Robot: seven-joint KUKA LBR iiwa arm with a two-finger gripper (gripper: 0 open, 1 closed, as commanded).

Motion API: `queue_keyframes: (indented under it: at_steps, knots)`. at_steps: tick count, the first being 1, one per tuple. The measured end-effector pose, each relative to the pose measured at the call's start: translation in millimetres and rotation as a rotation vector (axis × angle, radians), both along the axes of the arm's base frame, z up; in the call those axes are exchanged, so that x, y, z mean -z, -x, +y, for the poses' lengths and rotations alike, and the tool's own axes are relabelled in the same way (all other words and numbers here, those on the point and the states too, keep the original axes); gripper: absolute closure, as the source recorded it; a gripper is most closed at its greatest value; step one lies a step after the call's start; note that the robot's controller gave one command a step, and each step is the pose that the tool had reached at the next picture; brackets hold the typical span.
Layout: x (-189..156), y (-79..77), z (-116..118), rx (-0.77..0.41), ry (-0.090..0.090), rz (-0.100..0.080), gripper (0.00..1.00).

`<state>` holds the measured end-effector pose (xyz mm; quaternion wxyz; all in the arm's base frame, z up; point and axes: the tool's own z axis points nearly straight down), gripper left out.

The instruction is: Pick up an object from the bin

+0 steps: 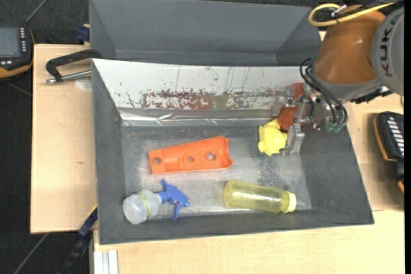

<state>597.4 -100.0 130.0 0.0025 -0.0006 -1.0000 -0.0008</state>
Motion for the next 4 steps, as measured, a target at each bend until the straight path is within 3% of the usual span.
queue_keyframes:
  at_steps: [1,2,3,4]
  knots:
    - [-5.1,-1.7,0.2,-0.001,0.001,-0.008,0.0]
    - [38.2,38.4,37.5,-0.003,0.001,-0.009,0.0]
    - [58.5,48.9,56.2,0.039,-0.002,0.0,0.0]
    - [58.0,23.1,83.4,0.034,0.001,-0.013,0.0]
